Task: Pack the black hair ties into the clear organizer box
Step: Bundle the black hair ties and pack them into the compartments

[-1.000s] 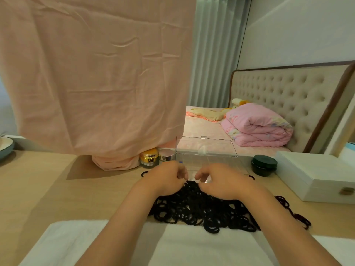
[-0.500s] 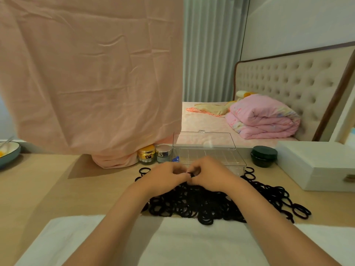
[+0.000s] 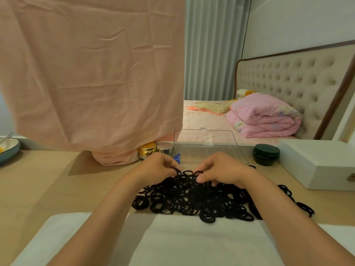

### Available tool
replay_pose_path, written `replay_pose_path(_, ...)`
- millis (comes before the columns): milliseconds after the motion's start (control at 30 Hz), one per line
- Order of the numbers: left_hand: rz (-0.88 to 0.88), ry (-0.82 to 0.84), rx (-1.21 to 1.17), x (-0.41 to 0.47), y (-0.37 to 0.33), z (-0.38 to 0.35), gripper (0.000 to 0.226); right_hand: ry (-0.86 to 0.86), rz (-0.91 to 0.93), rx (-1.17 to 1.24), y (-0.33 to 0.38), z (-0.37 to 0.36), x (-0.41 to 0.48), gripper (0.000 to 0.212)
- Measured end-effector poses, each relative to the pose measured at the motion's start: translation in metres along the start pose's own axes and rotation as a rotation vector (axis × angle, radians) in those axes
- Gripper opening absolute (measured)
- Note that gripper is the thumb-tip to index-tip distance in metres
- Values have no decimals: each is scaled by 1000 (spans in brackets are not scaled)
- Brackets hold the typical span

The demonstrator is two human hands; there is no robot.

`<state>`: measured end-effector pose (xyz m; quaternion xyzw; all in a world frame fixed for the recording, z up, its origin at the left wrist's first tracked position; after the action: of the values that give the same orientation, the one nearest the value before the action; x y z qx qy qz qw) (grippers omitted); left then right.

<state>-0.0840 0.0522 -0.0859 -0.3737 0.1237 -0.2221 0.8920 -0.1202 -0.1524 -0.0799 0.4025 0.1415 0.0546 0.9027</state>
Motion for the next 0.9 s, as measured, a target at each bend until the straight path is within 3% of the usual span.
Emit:
replay_pose_path(133, 37, -160, -45, -1, 0, 5, 12, -100, 23, 56, 8, 11, -6, 12)
replay_pose_path(233, 84, -159, -97, 1, -1, 3, 7, -82, 63, 197, 17, 10, -7, 12)
replay_pose_path(333, 131, -28, -346, 2, -2, -3, 3, 12, 83, 358, 25, -6, -4, 13)
replay_pose_path(500, 66, 215, -820, 2, -3, -6, 28, -135, 17, 414, 19, -14, 3, 19)
replay_pose_path(633, 46, 233, -704, 3, -2, -6, 43, -168, 4, 388, 20, -17, 4, 22)
replay_pose_path(800, 106, 201, -587, 3, 5, -5, 22, -17, -20, 464, 15, -13, 0, 26)
replay_pose_path(900, 128, 79, -470, 4, 7, -3, 13, 30, -14, 379, 10, -4, -4, 26)
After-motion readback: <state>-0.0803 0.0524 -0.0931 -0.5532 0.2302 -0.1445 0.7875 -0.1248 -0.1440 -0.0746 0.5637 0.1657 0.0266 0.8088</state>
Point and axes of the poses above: each hand's wrist, its own x-axis towards the middle knuckle, its own z-axis out of the back of the hand, y = z × x, the point moved 3 cm from there along x, towards the middle knuckle, and after that the axes turned 6 degrees about y, right-handed, at the moved point
